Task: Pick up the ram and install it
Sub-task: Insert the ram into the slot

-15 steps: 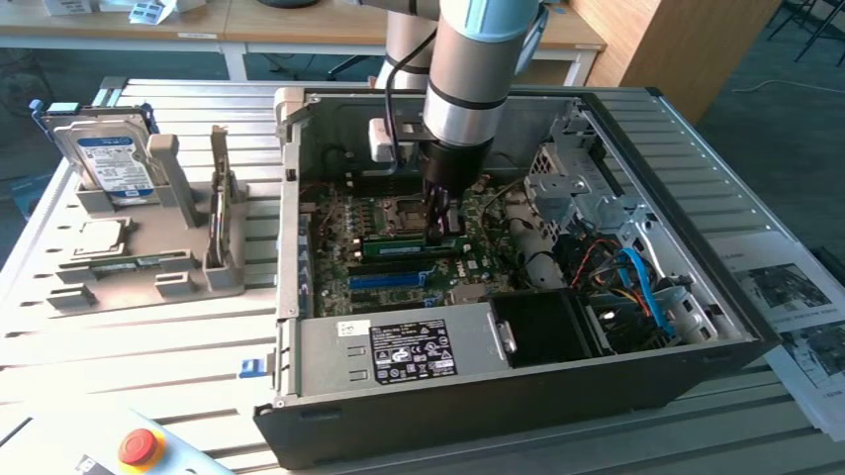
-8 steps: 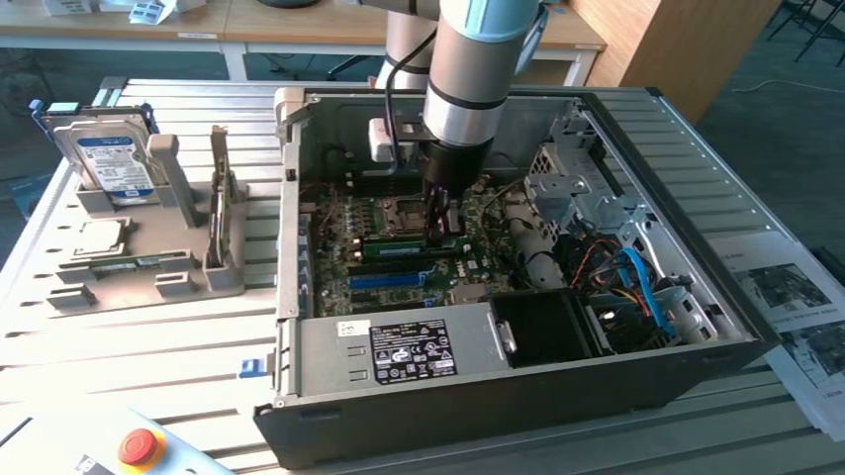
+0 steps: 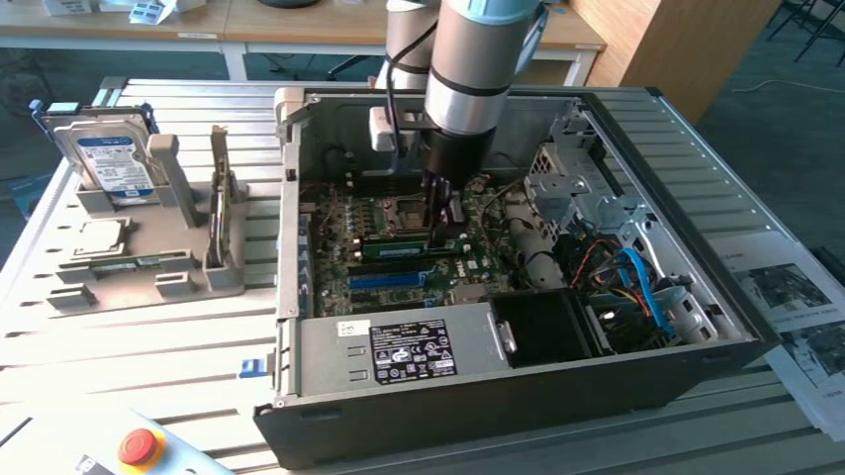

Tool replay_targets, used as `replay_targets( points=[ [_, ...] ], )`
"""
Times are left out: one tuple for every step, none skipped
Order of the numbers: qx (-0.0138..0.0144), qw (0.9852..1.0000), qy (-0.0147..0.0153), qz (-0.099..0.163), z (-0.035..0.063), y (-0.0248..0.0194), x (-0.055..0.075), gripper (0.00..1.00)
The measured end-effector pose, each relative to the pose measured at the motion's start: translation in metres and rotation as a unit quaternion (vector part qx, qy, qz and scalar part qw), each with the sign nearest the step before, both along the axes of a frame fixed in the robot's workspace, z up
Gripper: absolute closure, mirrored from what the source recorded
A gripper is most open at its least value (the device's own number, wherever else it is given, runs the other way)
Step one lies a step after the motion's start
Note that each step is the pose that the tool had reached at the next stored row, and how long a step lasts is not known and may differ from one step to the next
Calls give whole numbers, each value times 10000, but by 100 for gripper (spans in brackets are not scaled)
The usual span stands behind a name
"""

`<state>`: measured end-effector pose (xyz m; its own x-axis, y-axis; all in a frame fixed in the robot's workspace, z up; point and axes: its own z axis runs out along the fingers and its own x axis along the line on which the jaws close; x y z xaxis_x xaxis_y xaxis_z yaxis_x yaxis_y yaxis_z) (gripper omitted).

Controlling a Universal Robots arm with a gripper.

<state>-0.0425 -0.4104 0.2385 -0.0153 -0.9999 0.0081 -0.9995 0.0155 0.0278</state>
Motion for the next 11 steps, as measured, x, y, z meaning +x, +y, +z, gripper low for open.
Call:
replay_targets(
  points=[
    [-1,10000,0,0,21,0,0,57],
    [0,10000,0,0,40,0,0,57],
    [0,10000,0,0,57,0,0,57],
    [0,10000,0,0,74,0,0,57],
    [-1,10000,1,0,90,0,0,57],
    [-1,10000,1,0,106,0,0,57],
    [0,10000,0,0,117,0,0,57],
    [-1,10000,0,0,130,0,0,57],
    [-1,10000,0,0,142,0,0,57],
    [-1,10000,1,0,158,0,0,57],
    [-1,10000,0,0,174,0,0,57]
  ],
)
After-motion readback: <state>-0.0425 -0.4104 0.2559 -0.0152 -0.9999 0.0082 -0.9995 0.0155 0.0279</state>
